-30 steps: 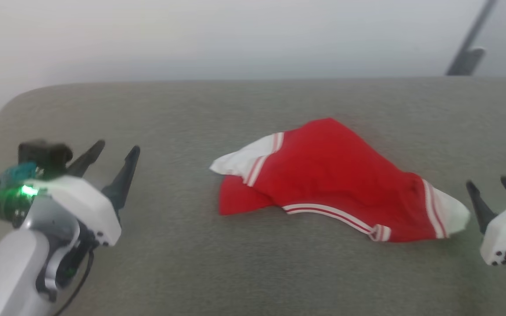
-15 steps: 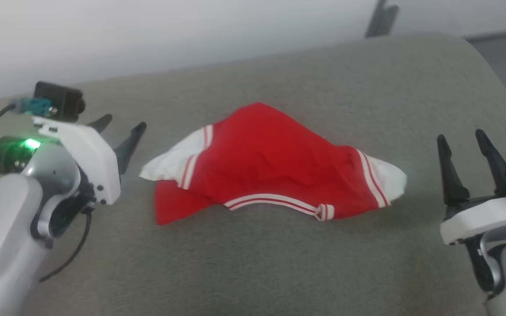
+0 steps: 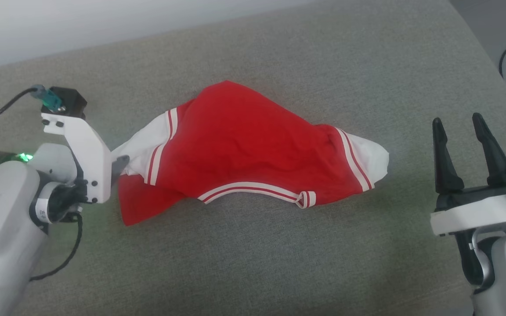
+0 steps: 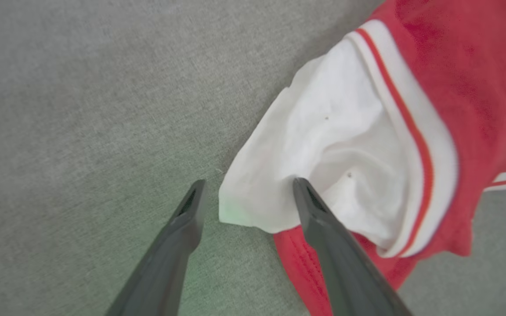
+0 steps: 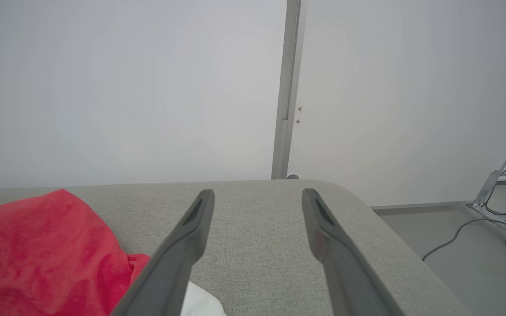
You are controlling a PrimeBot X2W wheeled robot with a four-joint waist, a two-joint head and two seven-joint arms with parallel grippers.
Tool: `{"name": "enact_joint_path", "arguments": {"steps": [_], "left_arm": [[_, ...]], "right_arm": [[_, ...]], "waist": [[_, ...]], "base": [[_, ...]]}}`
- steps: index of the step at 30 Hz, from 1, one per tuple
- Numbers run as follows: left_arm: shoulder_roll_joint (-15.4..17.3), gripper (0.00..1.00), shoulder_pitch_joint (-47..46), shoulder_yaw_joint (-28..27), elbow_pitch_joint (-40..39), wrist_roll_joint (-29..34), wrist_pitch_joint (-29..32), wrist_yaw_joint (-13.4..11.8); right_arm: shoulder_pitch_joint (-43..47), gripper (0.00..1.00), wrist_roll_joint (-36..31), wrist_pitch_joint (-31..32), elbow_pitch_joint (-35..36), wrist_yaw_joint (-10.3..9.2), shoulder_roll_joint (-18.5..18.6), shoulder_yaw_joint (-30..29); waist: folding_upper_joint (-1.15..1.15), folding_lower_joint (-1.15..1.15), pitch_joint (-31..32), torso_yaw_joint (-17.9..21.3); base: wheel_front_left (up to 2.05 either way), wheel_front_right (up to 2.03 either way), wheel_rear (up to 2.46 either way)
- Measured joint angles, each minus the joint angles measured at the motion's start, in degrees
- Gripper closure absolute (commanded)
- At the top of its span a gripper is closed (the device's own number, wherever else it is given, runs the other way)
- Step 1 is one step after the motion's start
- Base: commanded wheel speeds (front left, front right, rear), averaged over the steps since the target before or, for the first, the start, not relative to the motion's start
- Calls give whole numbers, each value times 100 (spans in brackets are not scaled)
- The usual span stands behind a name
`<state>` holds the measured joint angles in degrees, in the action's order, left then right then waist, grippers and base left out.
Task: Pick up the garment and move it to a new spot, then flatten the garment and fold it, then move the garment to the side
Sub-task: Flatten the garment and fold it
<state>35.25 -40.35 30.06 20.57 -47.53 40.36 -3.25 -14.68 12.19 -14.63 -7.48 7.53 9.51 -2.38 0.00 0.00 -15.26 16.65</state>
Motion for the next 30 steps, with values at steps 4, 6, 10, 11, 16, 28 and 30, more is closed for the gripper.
{"name": "enact_joint_path", "arguments": {"steps": [4, 6, 10, 11, 16, 28, 30], "left_arm": [[-43, 0, -24, 104, 245, -23, 94, 23], [-100, 0, -75, 105, 388, -44, 115, 26], [-175, 6, -184, 123, 672, -41, 92, 77], [-200, 50, -219, 116, 740, -65, 87, 104], [-321, 100, -356, 77, 1099, -191, 23, 259], [-298, 100, -480, 58, 1337, -194, -176, 338], [-227, 100, -457, 19, 1252, -190, -210, 298]], "right_arm": [[-73, 0, 2, -11, -7, 0, -3, -8], [-113, 0, 20, -16, -7, 0, -3, -10], [-144, 0, 18, -25, -15, 0, 1, -2], [-169, 0, 14, -25, -13, 0, -2, 2], [-205, 0, 0, -31, -11, 1, 11, -3], [-151, 0, -83, -32, 59, 0, 91, -213], [-94, 0, -132, -32, 55, 1, 86, -260]], "waist": [[0, 0, -88, -9], [0, 0, -117, -18], [0, 0, -162, -36], [0, 0, -170, -39], [0, 0, -186, -47], [0, 0, -37, -314], [0, 0, 16, -406]], "base": [[0, 0, 0], [0, 0, 0], [0, 0, 0], [0, 0, 0], [0, 0, 0], [0, 0, 0], [0, 0, 0]]}}
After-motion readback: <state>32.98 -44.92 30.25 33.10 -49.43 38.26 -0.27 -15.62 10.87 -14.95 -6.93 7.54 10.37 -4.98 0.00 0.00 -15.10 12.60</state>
